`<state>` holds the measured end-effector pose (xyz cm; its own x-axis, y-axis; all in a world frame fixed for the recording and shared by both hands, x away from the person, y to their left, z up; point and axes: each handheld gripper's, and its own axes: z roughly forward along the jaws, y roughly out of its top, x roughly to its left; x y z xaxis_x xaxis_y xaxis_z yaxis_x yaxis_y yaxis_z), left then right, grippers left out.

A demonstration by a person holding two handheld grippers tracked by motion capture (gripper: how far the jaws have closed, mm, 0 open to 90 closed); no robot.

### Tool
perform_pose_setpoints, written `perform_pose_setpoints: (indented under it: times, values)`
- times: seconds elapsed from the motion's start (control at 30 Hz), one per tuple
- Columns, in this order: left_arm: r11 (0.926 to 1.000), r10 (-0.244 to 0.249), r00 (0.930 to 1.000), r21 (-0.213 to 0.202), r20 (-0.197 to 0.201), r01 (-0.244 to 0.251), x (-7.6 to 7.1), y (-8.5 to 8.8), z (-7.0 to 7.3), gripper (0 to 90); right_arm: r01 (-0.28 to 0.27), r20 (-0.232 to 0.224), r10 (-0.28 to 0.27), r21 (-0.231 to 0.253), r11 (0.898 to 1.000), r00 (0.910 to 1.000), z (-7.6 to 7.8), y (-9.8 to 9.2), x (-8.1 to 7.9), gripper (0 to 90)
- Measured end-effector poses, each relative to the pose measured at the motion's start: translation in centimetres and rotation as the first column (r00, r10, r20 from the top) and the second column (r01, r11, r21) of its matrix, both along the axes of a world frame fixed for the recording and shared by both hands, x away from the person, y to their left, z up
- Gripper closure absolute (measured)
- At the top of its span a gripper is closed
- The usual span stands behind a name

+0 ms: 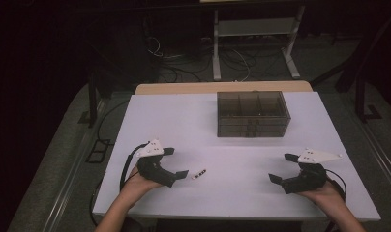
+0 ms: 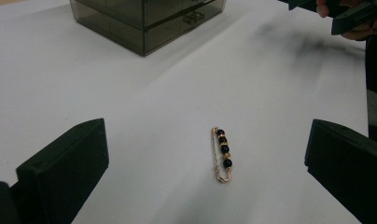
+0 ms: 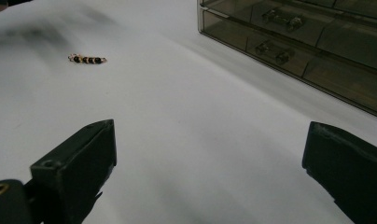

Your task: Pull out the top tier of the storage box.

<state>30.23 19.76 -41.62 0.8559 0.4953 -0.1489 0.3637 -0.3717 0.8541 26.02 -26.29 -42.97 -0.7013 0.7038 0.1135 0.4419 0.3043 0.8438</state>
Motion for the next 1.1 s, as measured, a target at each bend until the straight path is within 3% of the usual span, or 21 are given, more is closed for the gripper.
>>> perform_pose_setpoints:
  times: [1.1]
  values:
    - [0.9999,0.003,0.9999,-0.012,-0.010,-0.003,0.15,0.09,-0.27,0.0,0.012,0.019,-0.013,0.039,0.999,0.9997,0.66,0.53,0.96,2.6]
